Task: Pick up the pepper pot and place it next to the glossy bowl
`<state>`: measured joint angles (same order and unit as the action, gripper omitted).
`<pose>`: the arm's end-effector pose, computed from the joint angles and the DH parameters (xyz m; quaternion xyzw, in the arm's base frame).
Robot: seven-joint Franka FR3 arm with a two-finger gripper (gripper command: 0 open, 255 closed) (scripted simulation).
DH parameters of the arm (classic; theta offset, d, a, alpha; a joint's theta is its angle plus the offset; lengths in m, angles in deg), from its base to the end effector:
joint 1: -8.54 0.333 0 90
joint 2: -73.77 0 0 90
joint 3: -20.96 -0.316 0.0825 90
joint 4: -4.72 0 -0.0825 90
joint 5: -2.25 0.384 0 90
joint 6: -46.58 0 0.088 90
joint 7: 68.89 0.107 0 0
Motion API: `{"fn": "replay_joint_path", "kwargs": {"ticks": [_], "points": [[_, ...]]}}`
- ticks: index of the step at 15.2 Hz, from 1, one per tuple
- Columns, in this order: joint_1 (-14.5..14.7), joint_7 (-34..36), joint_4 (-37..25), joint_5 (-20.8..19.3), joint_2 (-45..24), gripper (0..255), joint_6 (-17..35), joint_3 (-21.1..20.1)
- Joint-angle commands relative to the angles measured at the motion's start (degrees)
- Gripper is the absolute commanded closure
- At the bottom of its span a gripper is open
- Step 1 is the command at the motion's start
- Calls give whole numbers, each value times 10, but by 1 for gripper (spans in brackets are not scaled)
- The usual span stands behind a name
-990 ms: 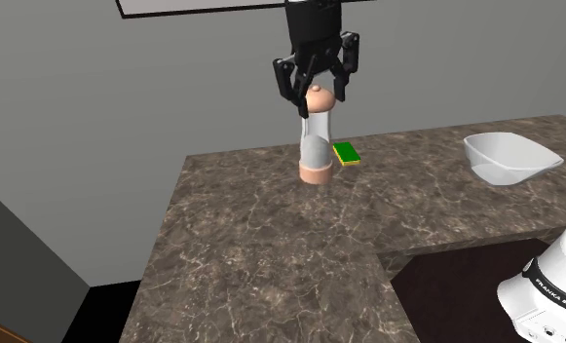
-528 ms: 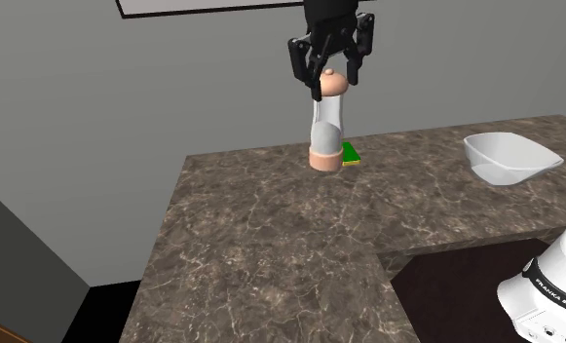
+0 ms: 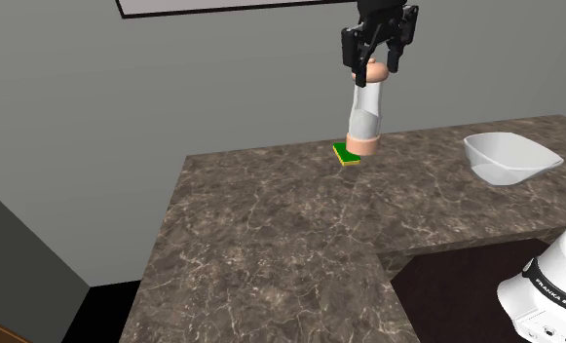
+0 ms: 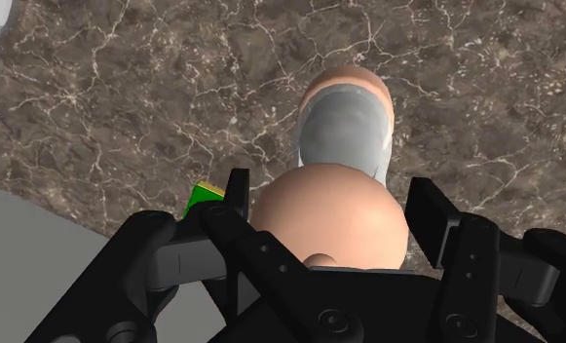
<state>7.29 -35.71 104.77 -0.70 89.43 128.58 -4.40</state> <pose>0.4101 0.2107 0.6558 0.9918 -0.0906 0.0102 0.0892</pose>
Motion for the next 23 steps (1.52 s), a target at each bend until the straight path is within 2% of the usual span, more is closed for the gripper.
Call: {"fn": "replay_joint_path", "kwargs": {"ticks": [1, 12, 23], "points": [[-7, -36, 34, 4, 32, 255, 8, 26], [-44, -200, 136, -25, 128, 255, 33, 152], [-88, -353, 162, -81, 147, 255, 63, 275]]}}
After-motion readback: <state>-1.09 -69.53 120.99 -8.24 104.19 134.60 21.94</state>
